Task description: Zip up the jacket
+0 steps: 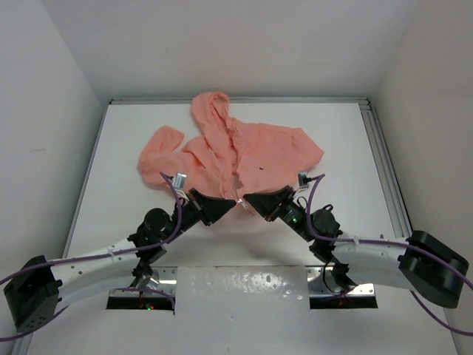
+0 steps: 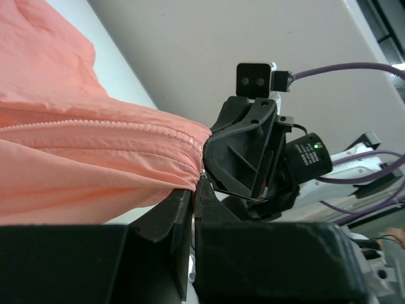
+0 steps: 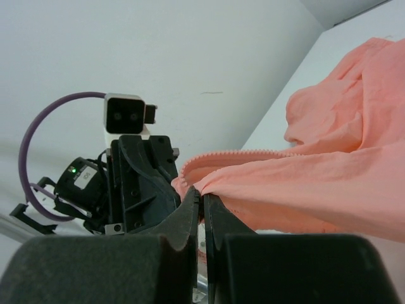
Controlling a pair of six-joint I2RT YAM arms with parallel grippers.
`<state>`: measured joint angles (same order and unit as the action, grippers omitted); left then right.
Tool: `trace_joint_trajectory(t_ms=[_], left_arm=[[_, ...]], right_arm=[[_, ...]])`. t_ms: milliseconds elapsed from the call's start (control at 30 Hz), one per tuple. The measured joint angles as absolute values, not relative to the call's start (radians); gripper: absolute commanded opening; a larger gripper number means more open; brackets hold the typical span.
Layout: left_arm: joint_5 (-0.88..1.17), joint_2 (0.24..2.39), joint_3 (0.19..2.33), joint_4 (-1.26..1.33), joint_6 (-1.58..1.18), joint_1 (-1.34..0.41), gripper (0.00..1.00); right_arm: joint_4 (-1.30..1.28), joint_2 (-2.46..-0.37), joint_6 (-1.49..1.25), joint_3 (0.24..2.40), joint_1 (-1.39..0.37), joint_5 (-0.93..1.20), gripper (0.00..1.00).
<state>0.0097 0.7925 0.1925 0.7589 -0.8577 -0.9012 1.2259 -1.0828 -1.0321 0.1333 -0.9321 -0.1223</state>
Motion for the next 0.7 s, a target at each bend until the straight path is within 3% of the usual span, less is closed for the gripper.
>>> trace_joint_trajectory(t_ms=[333, 700], left_arm=[[0.064, 0.78, 0.165, 0.76, -1.002, -0.902, 0.0], [0.102, 0.815, 0.16, 0.758, -1.044, -0.902, 0.0]], right_arm=[[1.24, -1.052, -1.089, 0.133, -0.933, -0.102, 0.0], [1.06, -0.947, -1.108, 0.118, -0.933, -0.079, 0.0]])
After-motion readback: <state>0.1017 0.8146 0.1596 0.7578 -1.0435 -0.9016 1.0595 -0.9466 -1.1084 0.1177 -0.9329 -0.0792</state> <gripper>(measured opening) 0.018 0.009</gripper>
